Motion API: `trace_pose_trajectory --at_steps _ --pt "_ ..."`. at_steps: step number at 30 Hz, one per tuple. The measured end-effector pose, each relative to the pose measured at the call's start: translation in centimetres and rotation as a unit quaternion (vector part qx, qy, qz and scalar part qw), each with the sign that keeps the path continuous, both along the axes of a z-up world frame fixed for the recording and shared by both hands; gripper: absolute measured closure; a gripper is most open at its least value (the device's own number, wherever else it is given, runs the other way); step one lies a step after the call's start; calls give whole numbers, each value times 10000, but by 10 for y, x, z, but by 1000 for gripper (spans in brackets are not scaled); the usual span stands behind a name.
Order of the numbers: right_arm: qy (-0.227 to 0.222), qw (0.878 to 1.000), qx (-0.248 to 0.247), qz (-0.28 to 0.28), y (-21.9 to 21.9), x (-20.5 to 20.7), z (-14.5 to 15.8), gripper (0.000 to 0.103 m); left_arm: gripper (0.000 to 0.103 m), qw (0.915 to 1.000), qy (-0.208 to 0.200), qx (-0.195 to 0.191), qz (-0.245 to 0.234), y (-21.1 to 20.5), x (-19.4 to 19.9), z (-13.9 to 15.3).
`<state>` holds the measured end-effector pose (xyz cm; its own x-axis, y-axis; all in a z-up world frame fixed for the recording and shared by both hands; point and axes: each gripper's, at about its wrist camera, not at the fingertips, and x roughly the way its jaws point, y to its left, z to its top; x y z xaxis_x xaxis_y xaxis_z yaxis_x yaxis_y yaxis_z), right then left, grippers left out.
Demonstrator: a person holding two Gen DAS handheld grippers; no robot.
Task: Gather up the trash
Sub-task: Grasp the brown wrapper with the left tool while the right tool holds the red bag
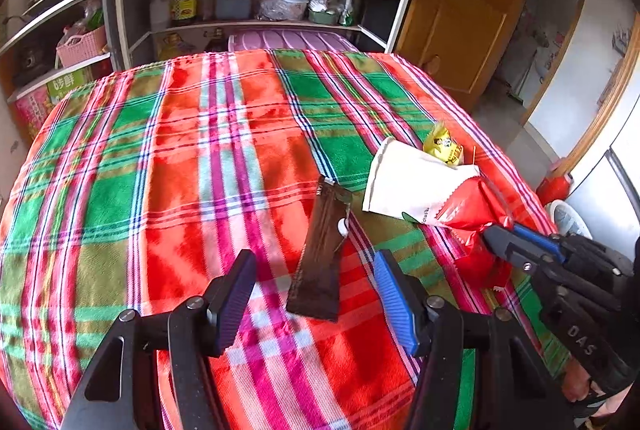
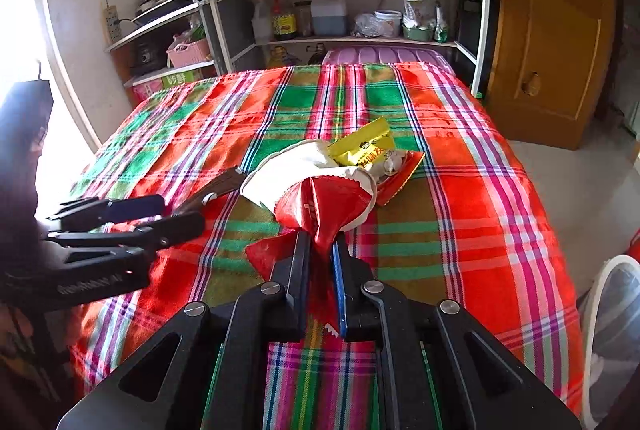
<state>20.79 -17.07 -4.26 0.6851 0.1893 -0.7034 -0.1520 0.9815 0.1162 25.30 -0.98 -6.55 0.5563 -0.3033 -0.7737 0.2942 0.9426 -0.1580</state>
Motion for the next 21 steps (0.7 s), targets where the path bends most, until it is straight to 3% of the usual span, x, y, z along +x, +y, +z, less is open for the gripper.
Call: trace_pose_trajectory --at_steps 10,18,21 --pt "20 9999 136 -93 -12 2 -2 93 46 9991 -130 402 17 -13 10 -7" --pt "58 9996 267 -72 -18 4 -5 93 80 9985 -180 504 66 -10 14 -6" --pt "52 9995 291 -103 -19 3 -5 93 82 9983 -200 549 47 -12 14 -6"
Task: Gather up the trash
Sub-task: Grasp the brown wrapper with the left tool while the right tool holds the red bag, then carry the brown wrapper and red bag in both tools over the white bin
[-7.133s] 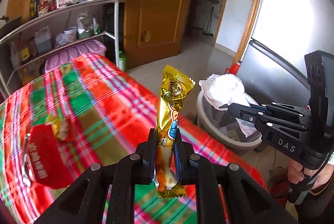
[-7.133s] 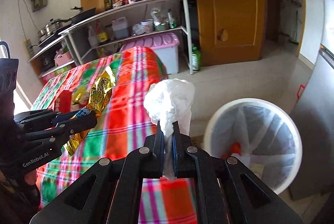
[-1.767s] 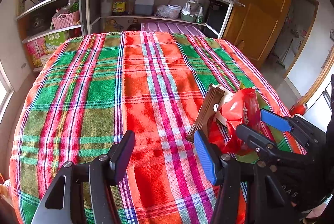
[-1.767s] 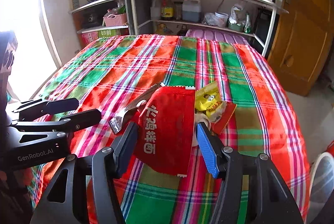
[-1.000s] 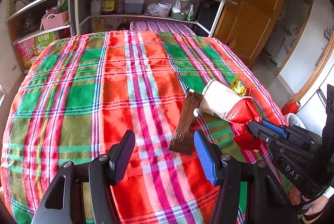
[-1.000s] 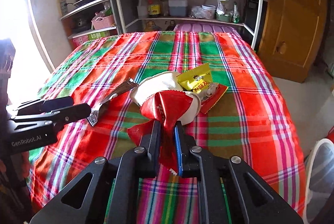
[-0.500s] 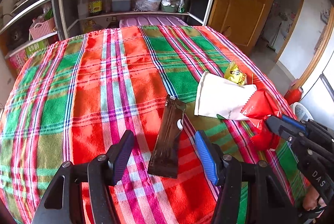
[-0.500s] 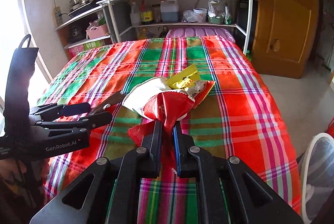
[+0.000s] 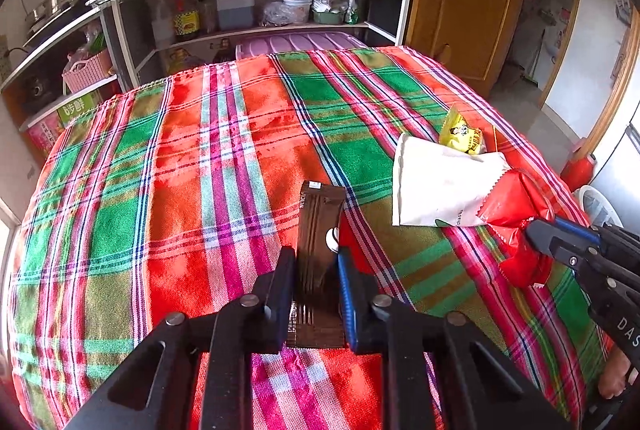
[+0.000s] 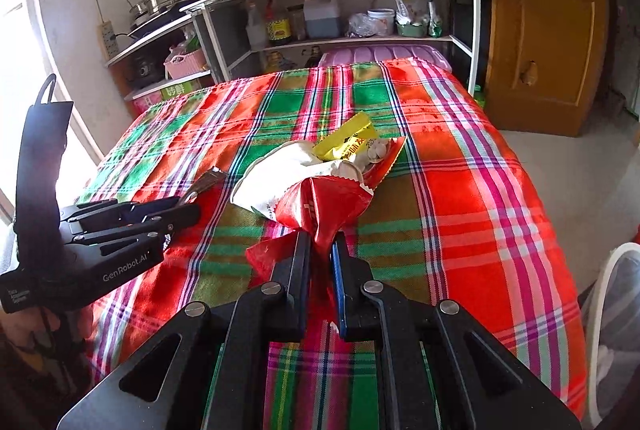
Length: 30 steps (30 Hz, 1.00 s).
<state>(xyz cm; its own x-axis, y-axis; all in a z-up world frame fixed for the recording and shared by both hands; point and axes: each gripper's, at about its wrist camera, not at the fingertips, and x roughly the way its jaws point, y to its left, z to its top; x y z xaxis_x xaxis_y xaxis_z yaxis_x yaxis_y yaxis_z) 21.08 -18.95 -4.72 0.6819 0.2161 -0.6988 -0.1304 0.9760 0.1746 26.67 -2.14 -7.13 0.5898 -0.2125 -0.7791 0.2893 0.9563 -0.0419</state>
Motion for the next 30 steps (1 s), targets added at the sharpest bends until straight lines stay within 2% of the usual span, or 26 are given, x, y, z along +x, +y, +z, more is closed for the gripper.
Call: trace_pose_trajectory --at_steps 9,17,30 --pt "-71 9999 92 -36 -8 -9 5 93 84 10000 -22 -45 -33 -2 -15 5" --pt "-194 9995 184 -171 -22 -28 16 93 84 9995 -163 -223 -130 -8 -36 24" --pt "-436 9968 220 -636 -68 -66 39 93 84 9959 -478 -397 -650 -54 -69 59"
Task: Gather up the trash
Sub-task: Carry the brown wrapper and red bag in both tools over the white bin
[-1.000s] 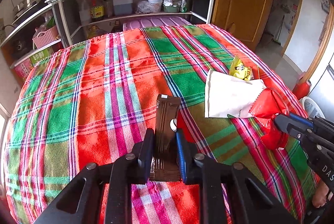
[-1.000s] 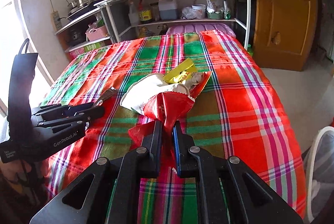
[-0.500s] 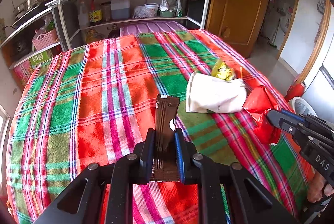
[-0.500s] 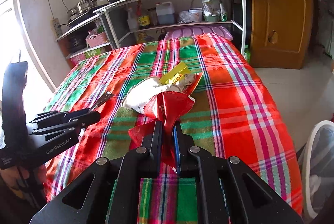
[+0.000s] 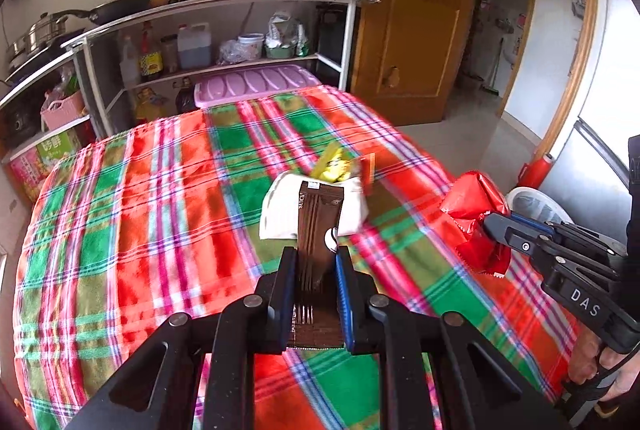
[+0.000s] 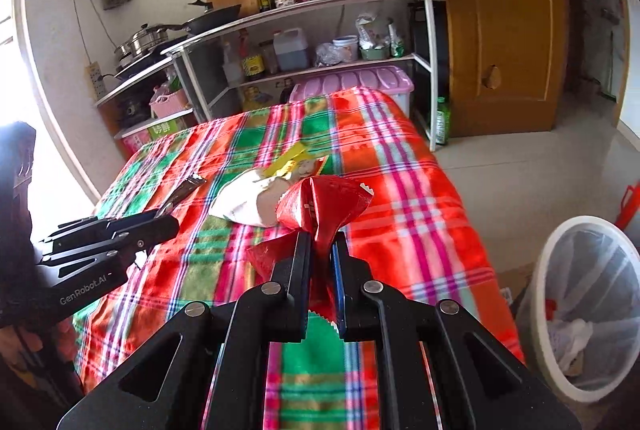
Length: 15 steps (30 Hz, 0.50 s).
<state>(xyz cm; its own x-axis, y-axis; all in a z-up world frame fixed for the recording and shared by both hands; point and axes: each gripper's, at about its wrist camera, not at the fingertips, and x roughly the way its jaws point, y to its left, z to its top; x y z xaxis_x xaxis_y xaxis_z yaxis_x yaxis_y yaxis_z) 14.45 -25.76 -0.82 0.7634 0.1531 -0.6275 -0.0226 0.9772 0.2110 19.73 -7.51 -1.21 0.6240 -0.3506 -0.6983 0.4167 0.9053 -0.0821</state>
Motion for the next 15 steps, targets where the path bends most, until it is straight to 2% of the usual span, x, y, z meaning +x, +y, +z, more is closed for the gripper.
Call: trace_pose_trajectory --at_steps 15 --pt "-103 9966 -21 -819 -83 -48 13 93 84 9968 -102 -114 -791 -87 -23 17"
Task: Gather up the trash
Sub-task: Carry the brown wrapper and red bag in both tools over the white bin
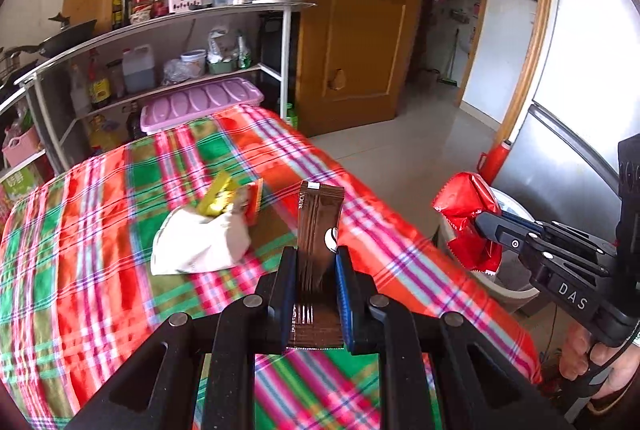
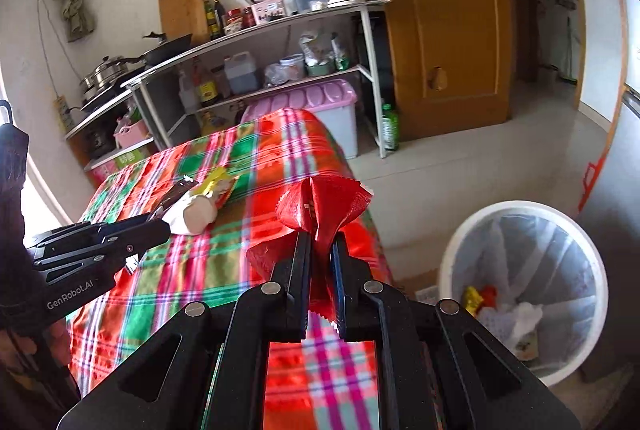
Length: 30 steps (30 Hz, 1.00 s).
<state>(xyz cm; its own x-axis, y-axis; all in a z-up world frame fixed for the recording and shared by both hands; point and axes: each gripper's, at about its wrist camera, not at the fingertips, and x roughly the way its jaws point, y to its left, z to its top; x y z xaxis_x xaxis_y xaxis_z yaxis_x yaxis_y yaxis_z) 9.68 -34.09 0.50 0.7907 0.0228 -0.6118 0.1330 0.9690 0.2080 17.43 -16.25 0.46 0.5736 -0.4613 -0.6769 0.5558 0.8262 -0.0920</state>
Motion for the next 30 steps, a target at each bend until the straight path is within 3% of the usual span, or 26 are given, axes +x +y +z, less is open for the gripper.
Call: trace_pose_trajectory --at_steps 15,30 --pt "194 9951 -132 -956 -101 -50 -6 93 84 9957 229 -140 -890 -106 -14 -8" --pt "704 9863 -2 -1495 -171 -68 -47 93 84 9840 650 -7 -1657 -210 -21 -47"
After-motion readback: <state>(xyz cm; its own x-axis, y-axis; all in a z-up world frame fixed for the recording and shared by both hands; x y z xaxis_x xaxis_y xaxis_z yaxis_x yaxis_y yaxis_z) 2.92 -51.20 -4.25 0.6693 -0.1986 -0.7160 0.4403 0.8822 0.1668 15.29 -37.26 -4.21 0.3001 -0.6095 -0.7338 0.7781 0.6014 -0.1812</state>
